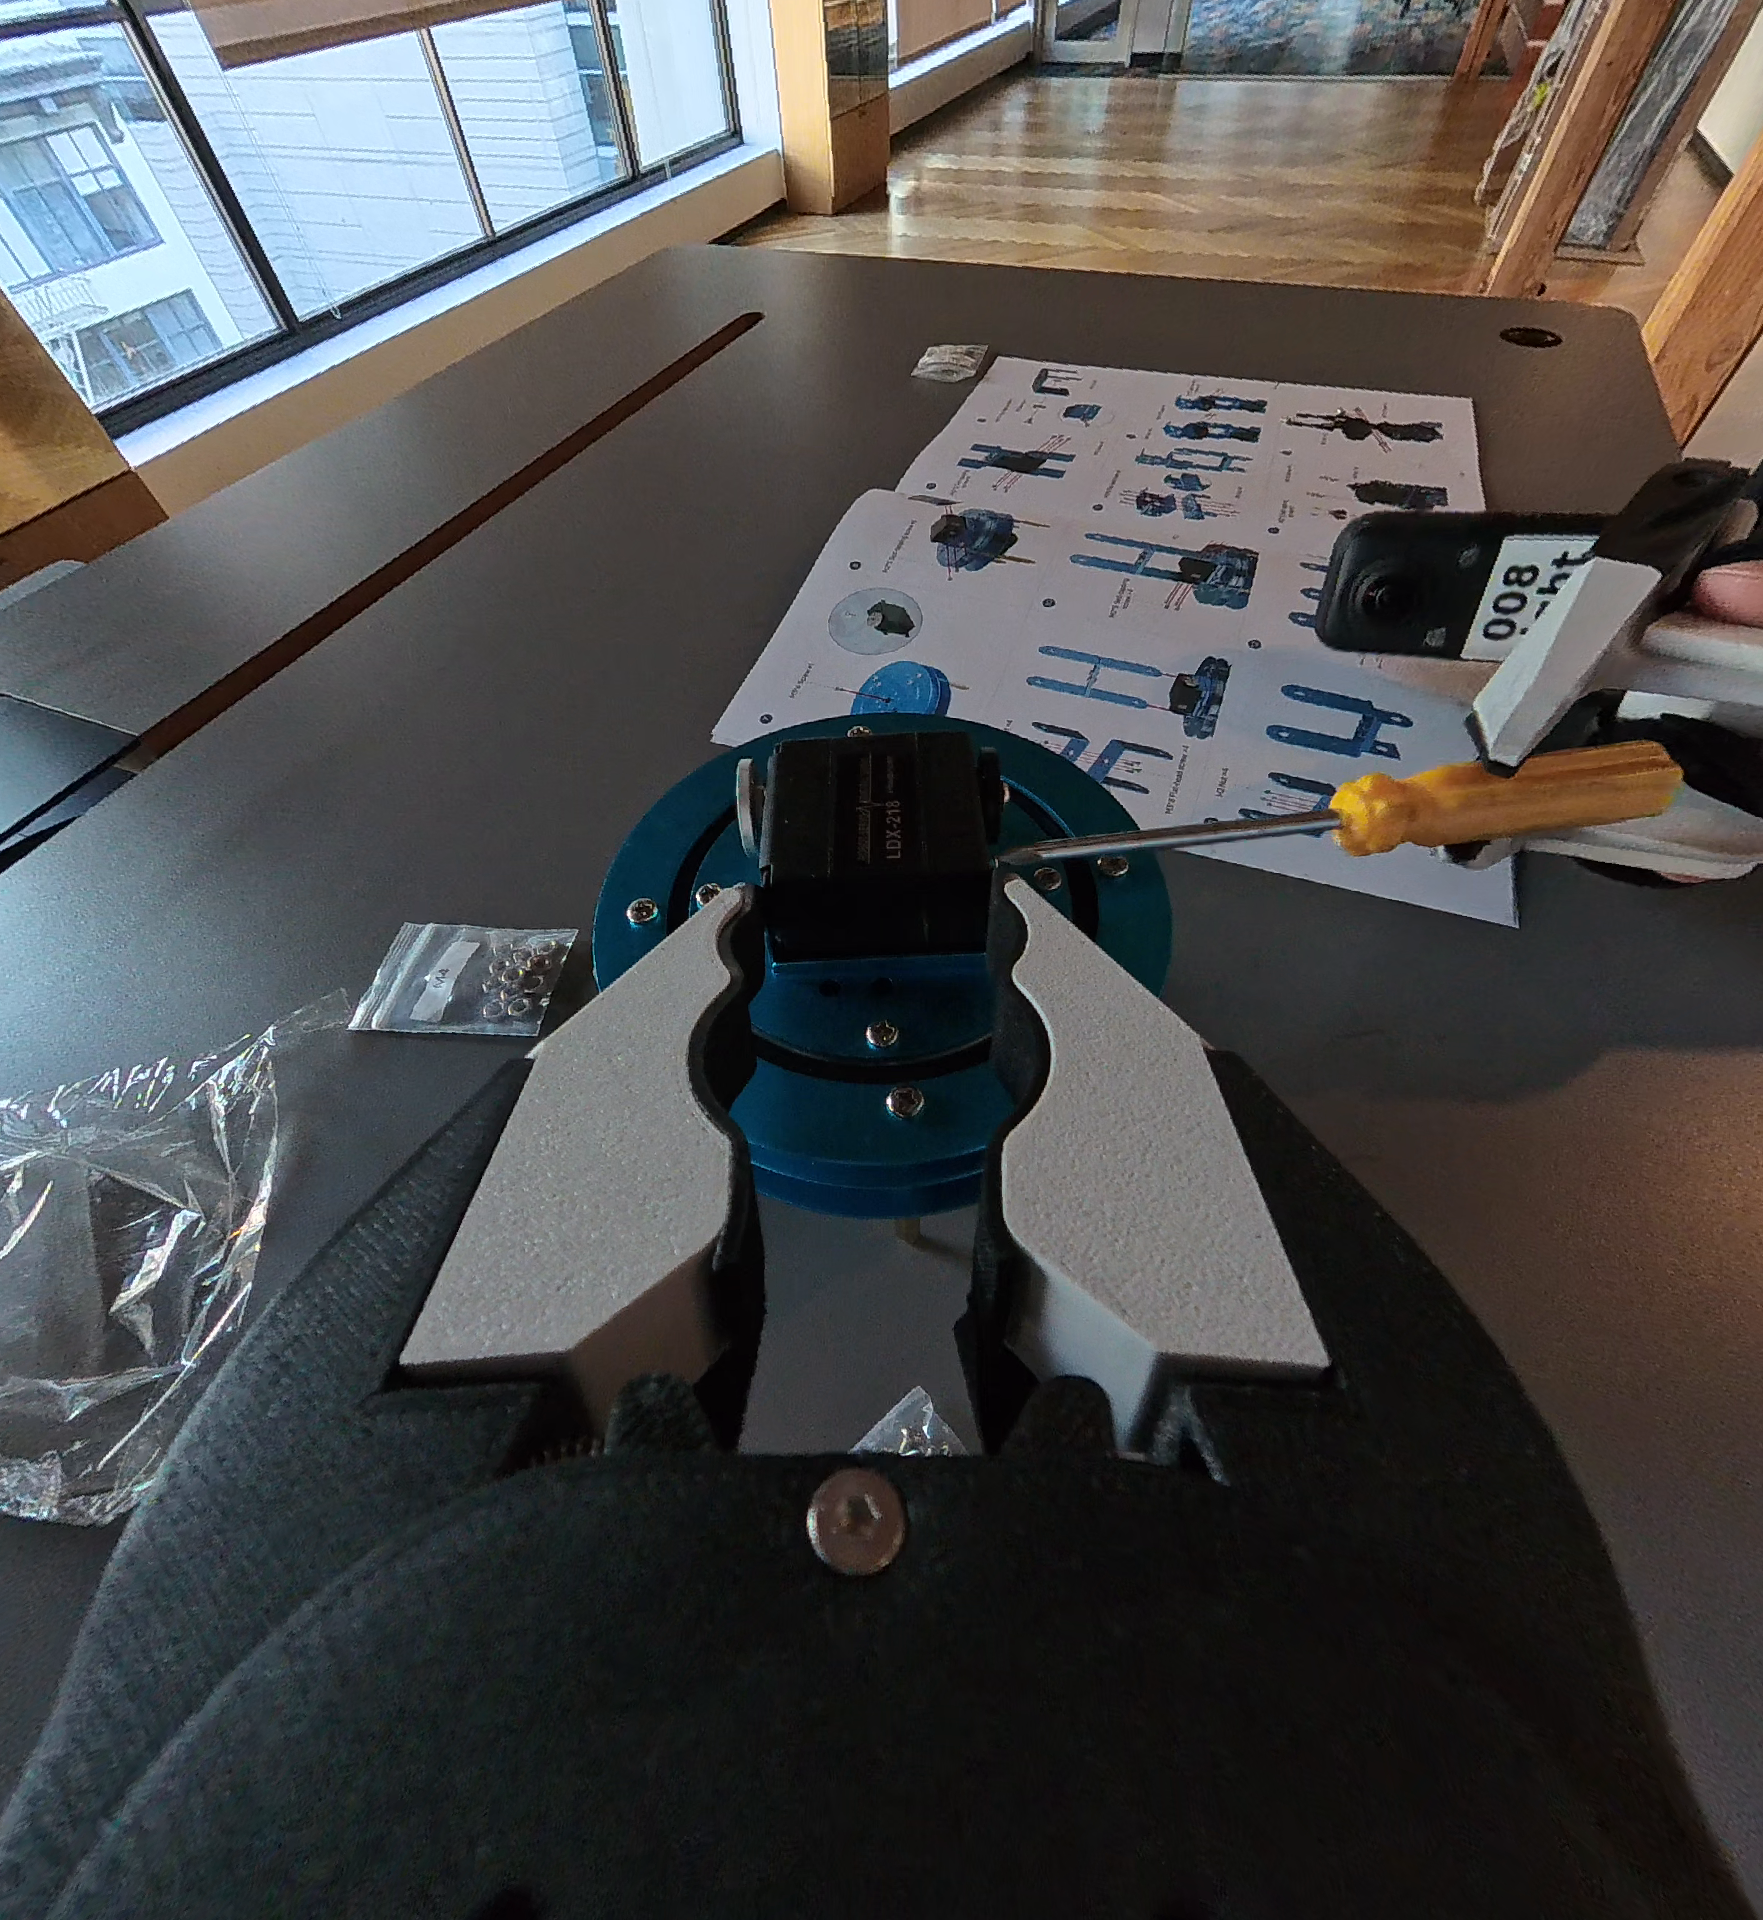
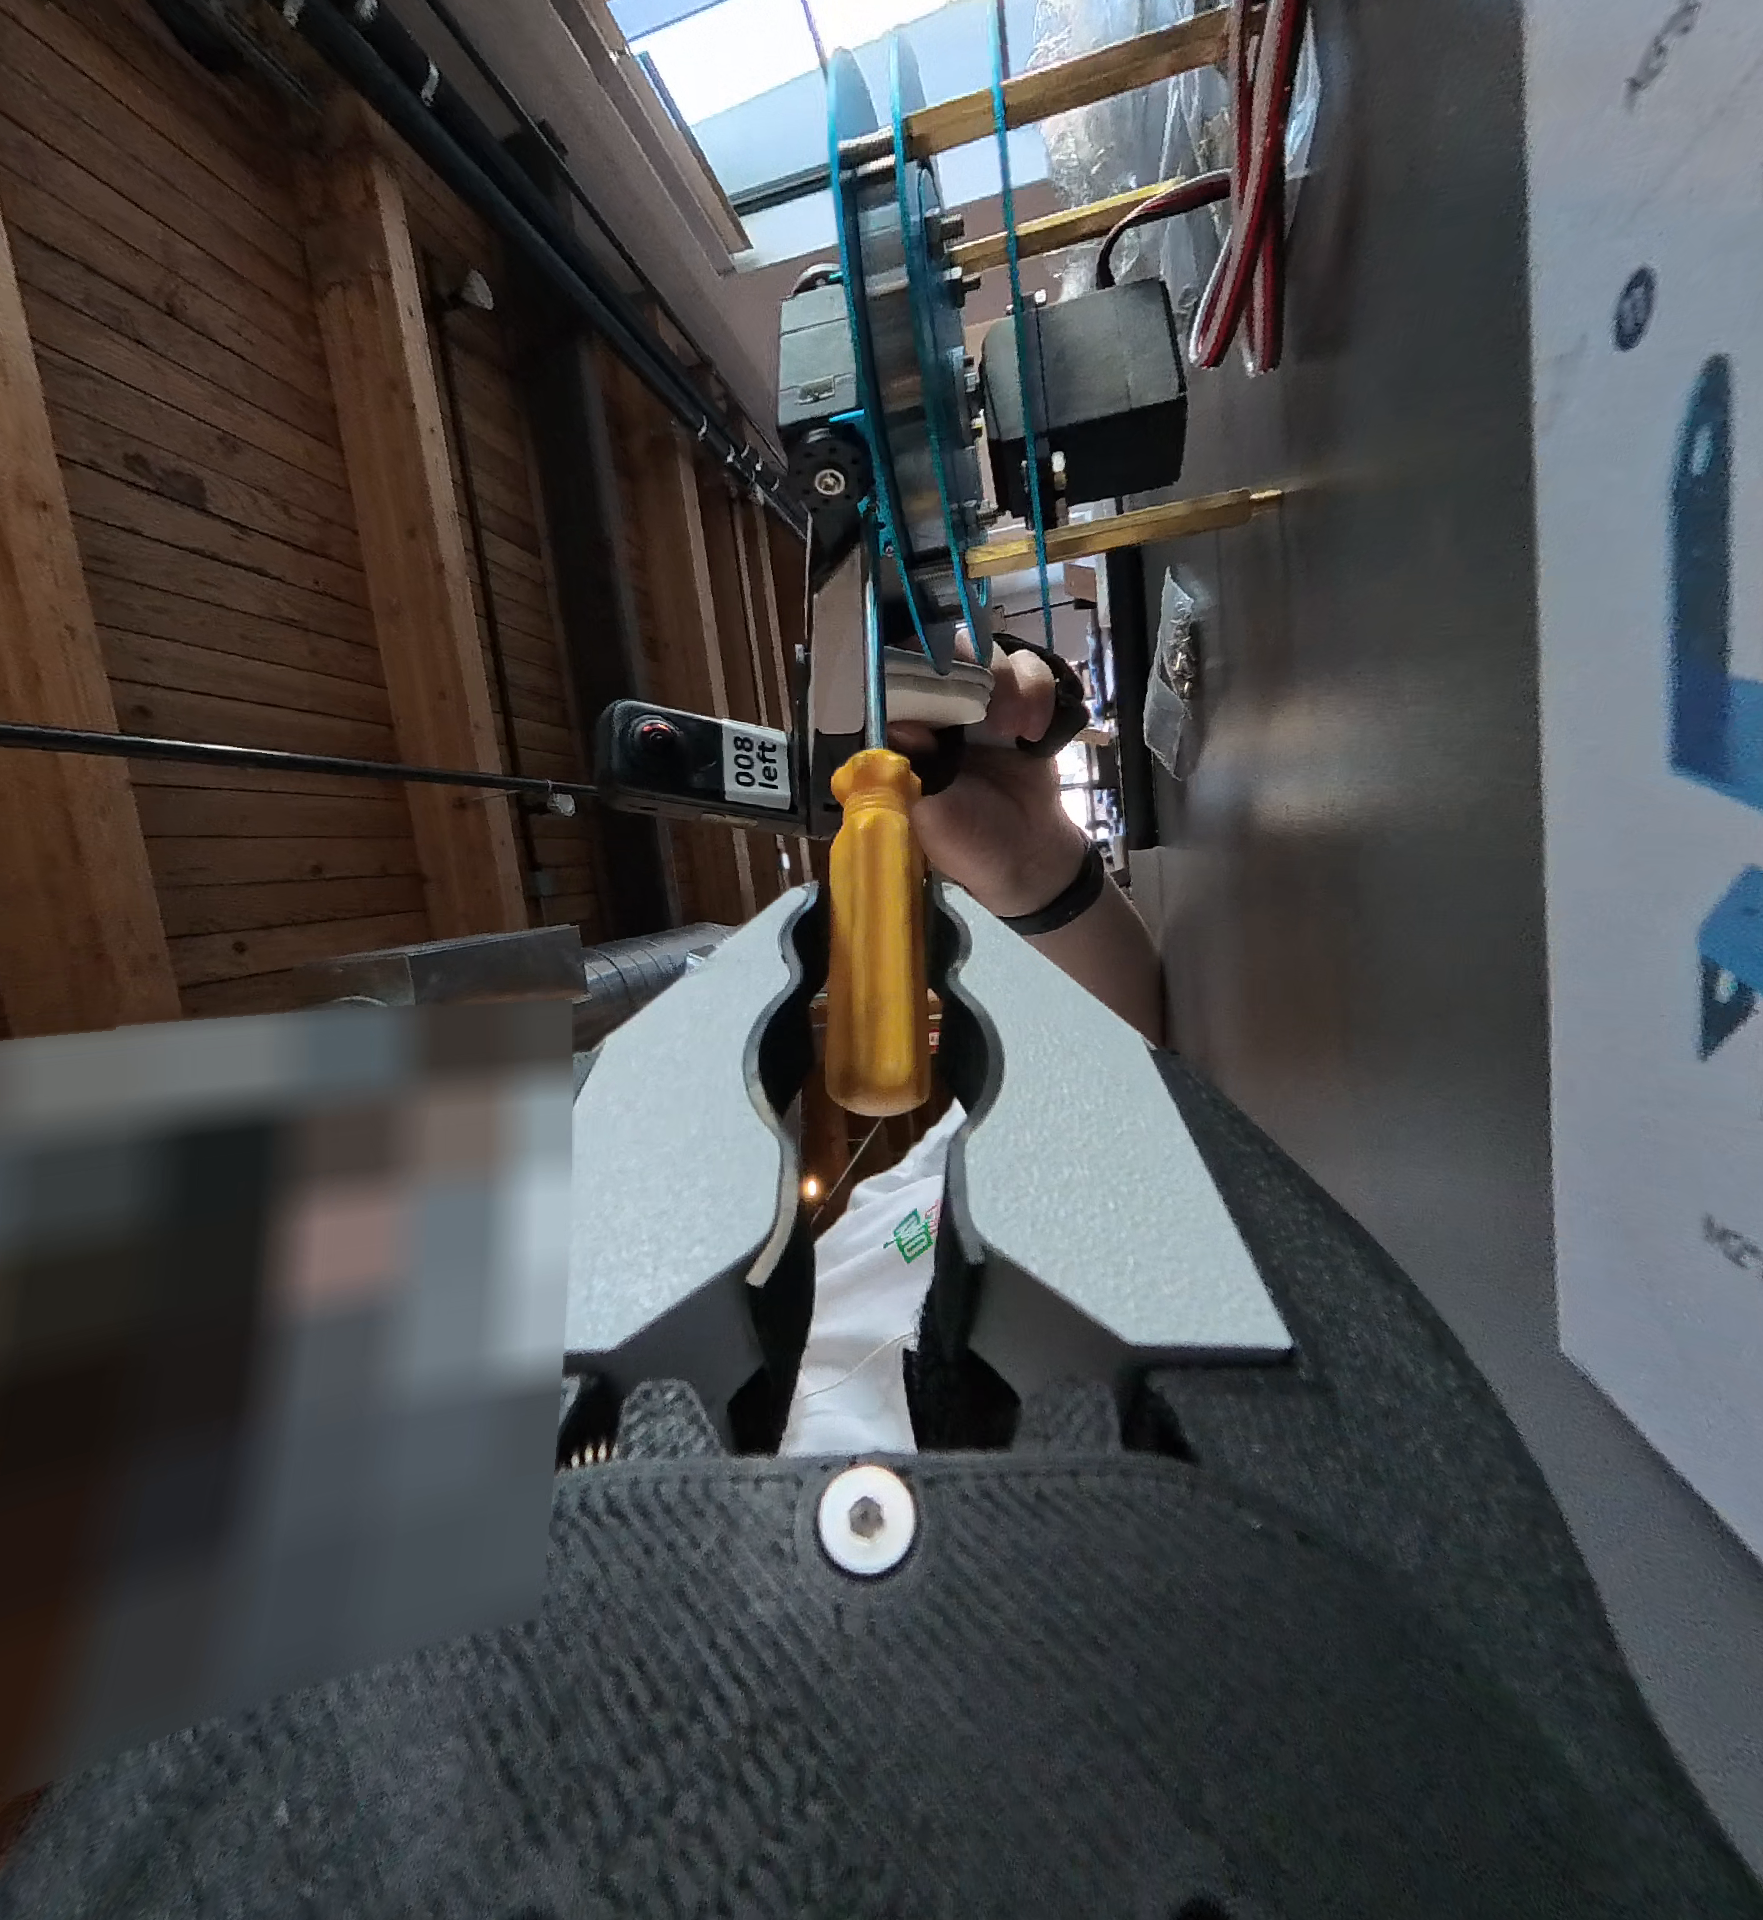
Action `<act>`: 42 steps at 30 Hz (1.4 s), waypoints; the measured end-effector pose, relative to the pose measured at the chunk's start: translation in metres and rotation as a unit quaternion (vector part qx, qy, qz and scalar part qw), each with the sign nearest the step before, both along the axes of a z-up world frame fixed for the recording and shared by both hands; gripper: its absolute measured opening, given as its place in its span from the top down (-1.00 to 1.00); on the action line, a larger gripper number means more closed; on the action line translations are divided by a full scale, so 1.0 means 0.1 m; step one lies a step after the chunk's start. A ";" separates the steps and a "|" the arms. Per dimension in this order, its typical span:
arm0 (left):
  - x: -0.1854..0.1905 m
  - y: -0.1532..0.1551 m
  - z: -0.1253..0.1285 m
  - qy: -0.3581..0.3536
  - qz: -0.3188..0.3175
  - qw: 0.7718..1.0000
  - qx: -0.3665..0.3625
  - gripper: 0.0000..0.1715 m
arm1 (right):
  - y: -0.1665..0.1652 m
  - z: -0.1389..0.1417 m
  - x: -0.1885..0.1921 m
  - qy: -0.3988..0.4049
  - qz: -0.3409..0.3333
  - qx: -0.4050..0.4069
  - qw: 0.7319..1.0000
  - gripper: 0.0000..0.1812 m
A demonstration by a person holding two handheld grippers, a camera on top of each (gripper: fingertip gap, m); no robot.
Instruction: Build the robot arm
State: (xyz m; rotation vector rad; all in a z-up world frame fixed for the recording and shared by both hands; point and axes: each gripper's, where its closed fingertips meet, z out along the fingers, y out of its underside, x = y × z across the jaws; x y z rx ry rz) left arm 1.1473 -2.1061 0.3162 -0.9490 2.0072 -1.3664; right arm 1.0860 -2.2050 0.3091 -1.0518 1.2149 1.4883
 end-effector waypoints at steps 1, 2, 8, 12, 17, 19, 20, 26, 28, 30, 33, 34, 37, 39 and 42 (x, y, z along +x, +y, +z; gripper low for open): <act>0.00 0.00 0.00 0.000 -0.001 1.000 0.000 0.52 | 0.00 0.00 0.00 -0.004 0.000 -0.001 1.000 0.82; 0.00 0.00 0.00 0.001 -0.001 1.000 0.000 0.52 | -0.01 0.00 0.01 -0.009 -0.001 -0.004 1.000 0.82; 0.00 0.00 0.00 0.000 -0.001 1.000 0.001 0.52 | -0.02 0.01 0.00 -0.019 0.003 -0.005 1.000 0.82; 0.00 0.00 0.01 0.001 -0.001 1.000 -0.004 0.52 | -0.05 0.00 -0.05 -0.041 0.007 -0.012 0.999 0.82; -0.08 0.14 0.35 -0.024 0.015 0.998 -0.057 0.27 | -0.14 0.10 -0.16 -0.186 0.008 -0.015 0.982 0.82; -0.22 0.14 0.48 0.015 0.018 0.994 -0.106 0.34 | -0.19 0.16 -0.13 -0.283 -0.014 -0.026 0.959 0.82; -0.33 0.08 0.50 0.049 0.010 0.989 -0.138 0.41 | -0.21 0.15 -0.09 -0.335 -0.025 -0.049 0.941 0.82; -0.78 -0.78 0.19 0.220 -0.047 0.924 -0.310 0.52 | -0.23 0.02 0.00 -0.567 -0.059 -0.195 0.798 0.82; -0.77 -0.92 0.10 0.234 -0.045 0.914 -0.329 0.54 | -0.22 -0.02 0.00 -0.604 -0.053 -0.220 0.764 0.82; -0.73 -0.95 0.02 0.229 -0.029 0.911 -0.341 0.56 | -0.19 0.01 0.00 -0.618 -0.067 -0.225 0.750 0.82; -0.73 -0.93 -0.03 0.216 -0.021 0.912 -0.348 0.61 | -0.19 0.02 0.01 -0.629 -0.089 -0.245 0.732 0.82; -0.74 -0.89 -0.05 0.206 -0.017 0.919 -0.334 0.62 | -0.19 0.00 0.01 -0.632 -0.089 -0.255 0.727 0.82; -0.72 -0.60 0.08 0.138 -0.001 0.956 -0.260 0.62 | -0.18 -0.03 0.01 -0.645 -0.091 -0.276 0.707 0.82; -0.63 -0.27 0.24 0.074 0.038 0.977 -0.195 0.59 | -0.18 0.02 0.00 -0.652 -0.100 -0.278 0.698 0.82; -0.63 -0.20 0.34 0.068 0.028 0.981 -0.178 0.60 | -0.18 0.06 0.00 -0.668 -0.108 -0.301 0.672 0.82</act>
